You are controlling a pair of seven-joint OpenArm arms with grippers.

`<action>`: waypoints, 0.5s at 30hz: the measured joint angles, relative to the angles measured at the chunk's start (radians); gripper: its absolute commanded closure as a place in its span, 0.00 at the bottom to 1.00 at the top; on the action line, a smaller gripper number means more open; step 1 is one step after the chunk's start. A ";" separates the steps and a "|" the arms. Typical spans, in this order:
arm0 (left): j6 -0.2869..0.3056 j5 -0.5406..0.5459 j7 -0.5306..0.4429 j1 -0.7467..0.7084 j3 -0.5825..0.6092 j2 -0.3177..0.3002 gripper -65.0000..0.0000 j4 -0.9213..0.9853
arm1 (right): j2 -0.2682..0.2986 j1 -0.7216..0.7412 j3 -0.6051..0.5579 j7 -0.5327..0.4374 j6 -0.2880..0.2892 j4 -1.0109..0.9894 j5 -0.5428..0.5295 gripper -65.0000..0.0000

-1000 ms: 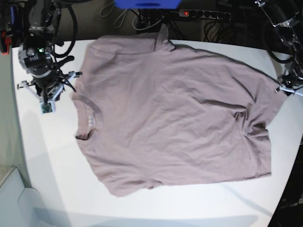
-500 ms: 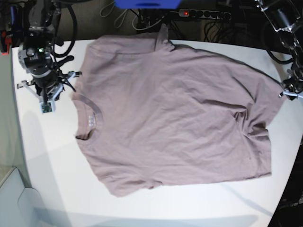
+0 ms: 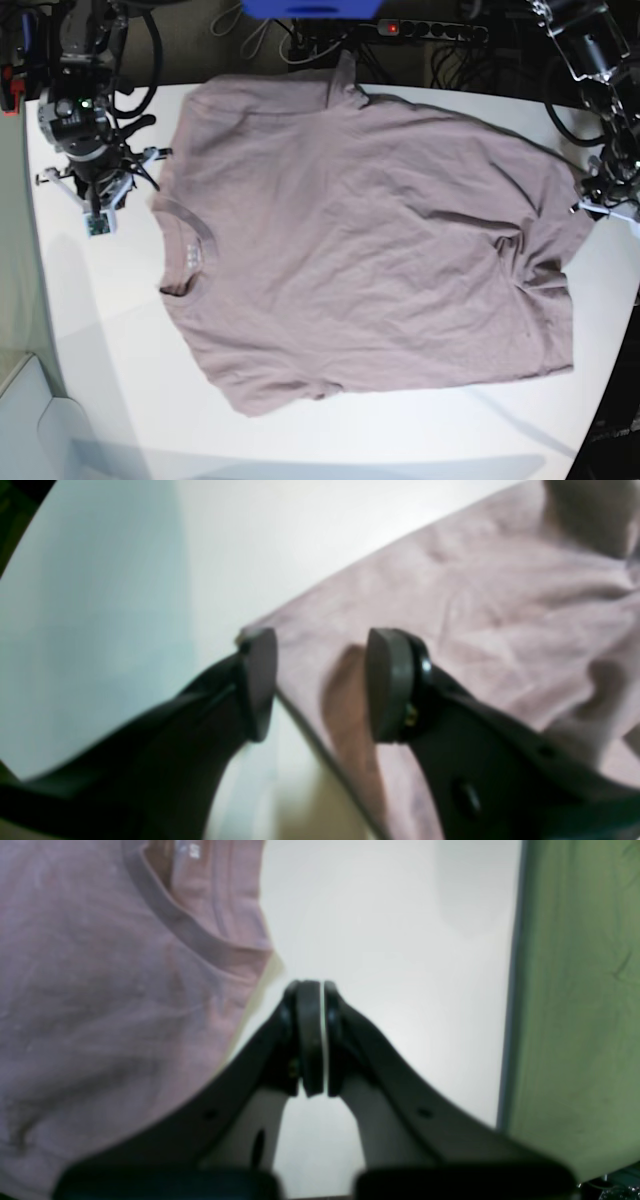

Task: Layout the t-shirt on the table in an organized manner, then fold the t-shirt properly
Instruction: 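Grasp the shirt side edge with the left gripper and the collar corner with the right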

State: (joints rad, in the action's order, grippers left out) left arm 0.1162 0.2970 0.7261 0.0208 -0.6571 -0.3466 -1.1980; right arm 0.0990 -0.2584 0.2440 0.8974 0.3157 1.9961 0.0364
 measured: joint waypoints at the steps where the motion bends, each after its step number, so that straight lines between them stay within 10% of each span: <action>1: 0.000 0.001 -0.004 0.000 -0.002 0.000 0.56 0.000 | 0.000 0.000 0.000 0.000 0.000 0.000 0.000 1.00; 15: 0.000 -0.001 0.002 -0.037 -0.004 -0.003 0.56 0.003 | 0.000 0.006 0.000 0.000 0.000 0.000 0.000 1.00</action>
State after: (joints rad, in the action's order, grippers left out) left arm 0.1158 0.2962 0.7277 -0.0158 -0.6609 -0.3492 -1.1946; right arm 0.0990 -0.2527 0.2440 0.8974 0.3157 1.9957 0.0364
